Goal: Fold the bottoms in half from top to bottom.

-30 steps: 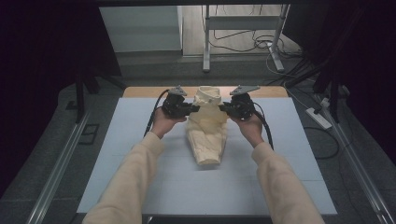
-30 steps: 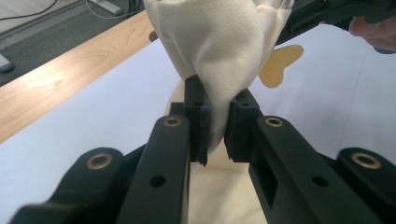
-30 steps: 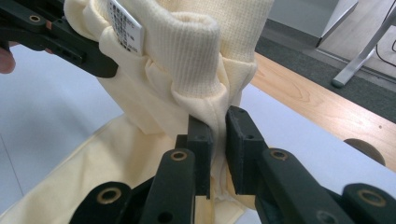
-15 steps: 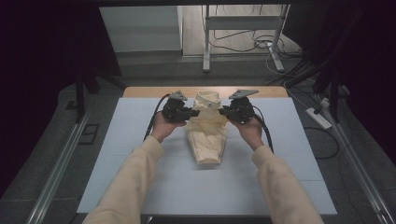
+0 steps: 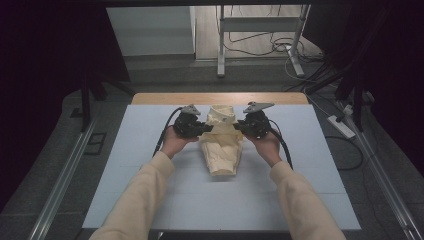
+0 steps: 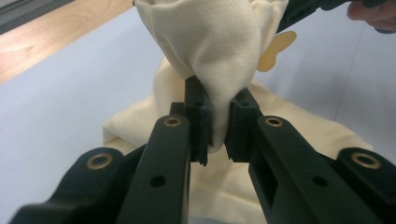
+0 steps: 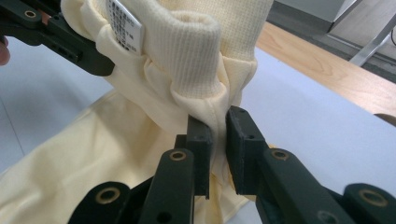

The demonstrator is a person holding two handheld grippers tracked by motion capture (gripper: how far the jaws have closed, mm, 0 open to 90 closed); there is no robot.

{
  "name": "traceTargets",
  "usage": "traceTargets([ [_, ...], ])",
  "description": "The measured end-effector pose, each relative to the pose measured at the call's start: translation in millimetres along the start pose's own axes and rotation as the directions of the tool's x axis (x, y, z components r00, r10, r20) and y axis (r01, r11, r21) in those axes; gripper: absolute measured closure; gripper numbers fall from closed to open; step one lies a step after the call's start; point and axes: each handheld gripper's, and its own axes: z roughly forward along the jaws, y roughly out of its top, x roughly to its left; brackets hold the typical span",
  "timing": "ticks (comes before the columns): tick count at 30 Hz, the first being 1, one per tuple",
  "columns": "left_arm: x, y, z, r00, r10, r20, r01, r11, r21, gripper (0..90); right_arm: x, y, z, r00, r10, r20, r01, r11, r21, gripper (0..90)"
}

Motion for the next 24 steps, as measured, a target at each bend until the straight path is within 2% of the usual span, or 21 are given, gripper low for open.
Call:
traceTargets([
  [17, -13.4, -14.7, 0.1, 0.9991, 0.041, 0.012, -0.041, 0.9990, 0.020, 78.9, 7.6, -19.3, -5.0, 0.9995, -0.001, -0.033, 0.001, 1.000, -0.003, 78.5],
  [24, -16.9, -23.6, 1.7, 0.9990, 0.038, 0.022, -0.038, 0.9990, 0.024, 77.9, 12.5, -29.0, -7.3, 0.9987, -0.001, -0.051, 0.001, 1.000, 0.000, 78.5],
])
